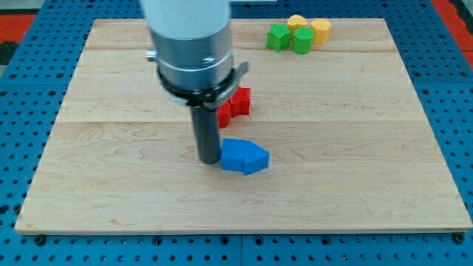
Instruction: Point your arm to the yellow hexagon
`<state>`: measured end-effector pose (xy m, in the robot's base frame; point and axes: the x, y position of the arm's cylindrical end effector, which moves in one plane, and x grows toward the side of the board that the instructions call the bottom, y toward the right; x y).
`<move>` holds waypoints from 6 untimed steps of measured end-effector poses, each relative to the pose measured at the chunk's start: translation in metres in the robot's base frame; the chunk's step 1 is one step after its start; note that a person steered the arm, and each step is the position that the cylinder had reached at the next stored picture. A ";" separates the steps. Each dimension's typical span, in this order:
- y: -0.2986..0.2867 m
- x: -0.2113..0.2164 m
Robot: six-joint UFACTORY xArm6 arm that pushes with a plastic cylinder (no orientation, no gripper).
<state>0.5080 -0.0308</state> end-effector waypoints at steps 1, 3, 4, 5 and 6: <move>0.019 -0.008; 0.135 -0.102; 0.208 -0.147; 0.205 -0.206; 0.198 -0.234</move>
